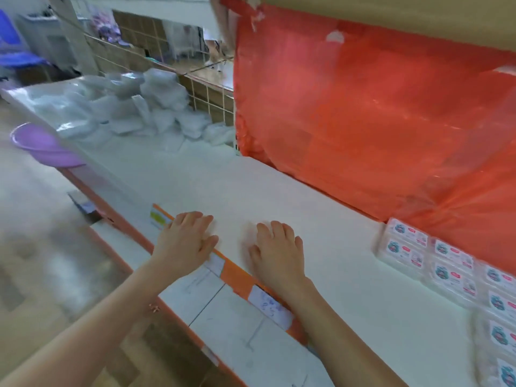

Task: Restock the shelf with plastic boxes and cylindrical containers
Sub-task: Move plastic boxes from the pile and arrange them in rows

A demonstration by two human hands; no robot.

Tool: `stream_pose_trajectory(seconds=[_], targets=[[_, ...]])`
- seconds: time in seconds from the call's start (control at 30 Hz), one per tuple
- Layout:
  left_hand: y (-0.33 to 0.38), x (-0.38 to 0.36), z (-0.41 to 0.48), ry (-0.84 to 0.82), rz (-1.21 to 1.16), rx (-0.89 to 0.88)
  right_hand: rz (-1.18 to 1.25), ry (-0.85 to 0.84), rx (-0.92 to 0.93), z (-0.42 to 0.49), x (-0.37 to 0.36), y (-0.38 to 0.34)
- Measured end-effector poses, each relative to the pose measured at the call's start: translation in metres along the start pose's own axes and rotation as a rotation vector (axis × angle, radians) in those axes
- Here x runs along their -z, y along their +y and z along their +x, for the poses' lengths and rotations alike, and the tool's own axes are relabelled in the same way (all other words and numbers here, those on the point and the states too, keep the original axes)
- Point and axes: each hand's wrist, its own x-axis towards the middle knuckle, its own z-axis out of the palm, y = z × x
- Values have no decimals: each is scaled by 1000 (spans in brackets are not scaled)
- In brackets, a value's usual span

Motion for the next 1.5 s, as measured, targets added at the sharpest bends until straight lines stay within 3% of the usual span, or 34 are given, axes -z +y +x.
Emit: stream_pose_trajectory(seconds=[0.33, 0.57, 1.03, 1.5], targets=[[-190, 26, -8, 68, -47, 80, -6, 26, 84, 80, -24, -185], [-281, 28, -12, 113, -99, 161, 10, -15, 149, 116, -46, -271], [-375, 28, 93, 128, -136, 195, 39, -54, 234, 257, -76, -340], [-429, 38, 213, 150, -156, 114, 69, -92, 165, 354, -87, -365]])
